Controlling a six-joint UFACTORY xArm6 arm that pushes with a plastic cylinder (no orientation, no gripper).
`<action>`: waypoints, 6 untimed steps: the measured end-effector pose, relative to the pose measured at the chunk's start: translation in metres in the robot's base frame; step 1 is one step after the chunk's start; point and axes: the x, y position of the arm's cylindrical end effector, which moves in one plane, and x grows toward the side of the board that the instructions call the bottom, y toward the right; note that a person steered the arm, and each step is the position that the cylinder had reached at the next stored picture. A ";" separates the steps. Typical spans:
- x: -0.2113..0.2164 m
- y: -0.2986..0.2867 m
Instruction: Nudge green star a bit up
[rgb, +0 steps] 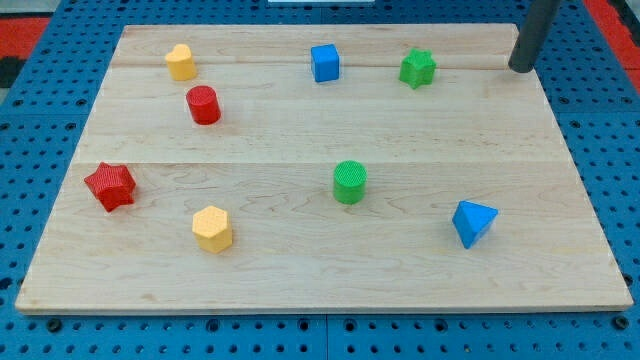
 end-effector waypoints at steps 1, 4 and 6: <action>0.015 0.000; 0.039 -0.096; 0.022 -0.119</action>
